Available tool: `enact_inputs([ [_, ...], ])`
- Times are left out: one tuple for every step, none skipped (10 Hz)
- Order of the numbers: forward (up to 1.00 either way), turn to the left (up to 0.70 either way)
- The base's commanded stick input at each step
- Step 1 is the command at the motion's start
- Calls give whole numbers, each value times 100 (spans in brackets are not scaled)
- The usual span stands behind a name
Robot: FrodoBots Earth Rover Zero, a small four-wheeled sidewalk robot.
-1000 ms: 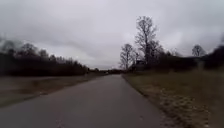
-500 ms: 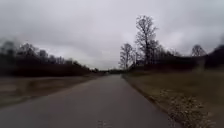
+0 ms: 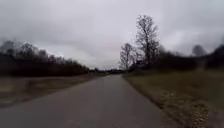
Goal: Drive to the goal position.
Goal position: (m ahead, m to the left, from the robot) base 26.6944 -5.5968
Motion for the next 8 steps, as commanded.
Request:
enact_inputs([
  [70, 0],
  [70, 0],
  [70, 0],
  [70, 0],
  [70, 0],
  [70, 0],
  [70, 0],
  [70, 0],
])
